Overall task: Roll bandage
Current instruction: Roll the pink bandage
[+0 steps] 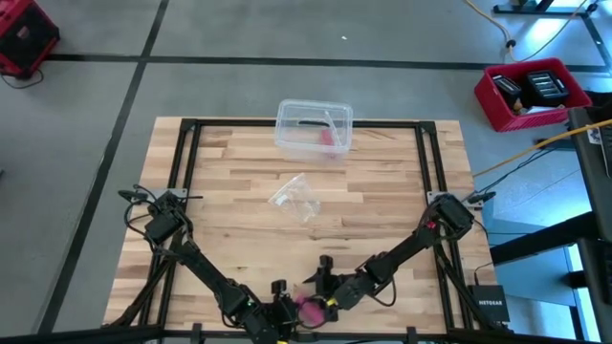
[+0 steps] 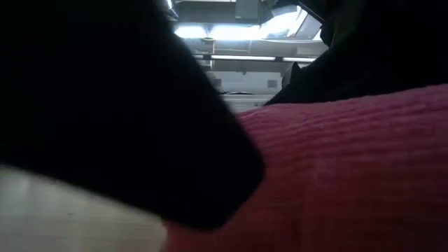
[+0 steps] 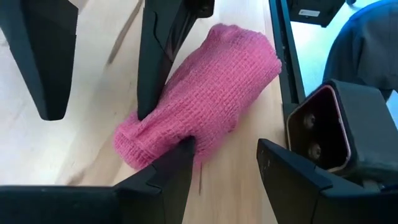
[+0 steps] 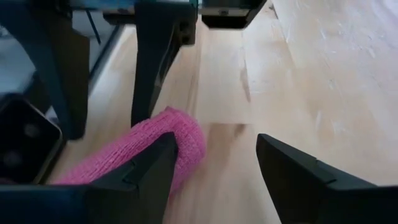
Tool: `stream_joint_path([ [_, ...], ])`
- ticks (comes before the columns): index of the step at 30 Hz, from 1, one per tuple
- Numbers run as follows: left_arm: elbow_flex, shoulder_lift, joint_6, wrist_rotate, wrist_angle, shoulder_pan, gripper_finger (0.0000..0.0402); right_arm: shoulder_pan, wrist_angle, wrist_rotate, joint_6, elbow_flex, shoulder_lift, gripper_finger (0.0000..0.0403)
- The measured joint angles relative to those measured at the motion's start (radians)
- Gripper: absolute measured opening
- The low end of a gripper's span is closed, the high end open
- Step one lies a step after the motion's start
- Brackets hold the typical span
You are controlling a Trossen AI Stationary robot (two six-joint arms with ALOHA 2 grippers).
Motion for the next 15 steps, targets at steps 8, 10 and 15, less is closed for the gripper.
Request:
stream_joint_path([
  [8, 0.000, -0.017, 0.023, -0.015, -0.004, 0.005, 0.0175, 0.030, -0.281, -0.002, -0.060, 0.000, -0.212, 0.0232],
  [10, 0.000, -0.017, 0.023, -0.014, -0.008, 0.005, 0.0175, 0.052, -0.359, 0.006, -0.038, -0.001, -0.231, 0.0232],
  [15, 0.000, -0.017, 0.023, -0.013, -0.009, 0.006, 0.0175, 0.120, -0.391, 0.019, 0.035, -0.009, -0.214, 0.0232],
])
